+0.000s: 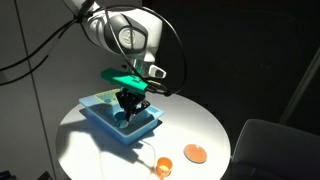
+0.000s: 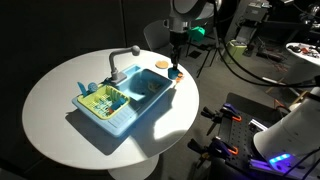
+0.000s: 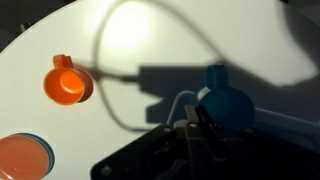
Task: Put the blue cup in the sink
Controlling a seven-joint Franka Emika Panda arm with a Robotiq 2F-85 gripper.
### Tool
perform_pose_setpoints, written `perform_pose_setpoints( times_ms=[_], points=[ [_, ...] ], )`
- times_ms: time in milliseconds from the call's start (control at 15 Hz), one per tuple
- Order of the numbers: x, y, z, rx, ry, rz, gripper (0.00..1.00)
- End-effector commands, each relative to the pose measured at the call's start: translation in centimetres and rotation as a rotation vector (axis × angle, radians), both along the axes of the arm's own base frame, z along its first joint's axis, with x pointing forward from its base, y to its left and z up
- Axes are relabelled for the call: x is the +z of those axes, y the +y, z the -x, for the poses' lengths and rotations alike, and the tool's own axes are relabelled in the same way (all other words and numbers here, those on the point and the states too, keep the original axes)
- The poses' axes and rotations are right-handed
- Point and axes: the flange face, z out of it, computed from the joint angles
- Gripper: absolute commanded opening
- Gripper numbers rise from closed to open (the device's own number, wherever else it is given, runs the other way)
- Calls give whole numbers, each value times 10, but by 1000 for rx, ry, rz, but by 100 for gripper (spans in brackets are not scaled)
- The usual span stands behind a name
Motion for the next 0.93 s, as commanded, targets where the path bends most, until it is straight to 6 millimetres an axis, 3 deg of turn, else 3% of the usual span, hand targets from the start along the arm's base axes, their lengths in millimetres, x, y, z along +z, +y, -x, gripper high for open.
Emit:
perform_pose_setpoints(
  times_ms=[0, 333, 867],
  points=[
    [-13, -3, -9, 46, -27, 5, 1],
    [-19, 2, -18, 73, -54, 12, 1],
    [9, 14, -31, 87, -114, 9, 1]
  ],
)
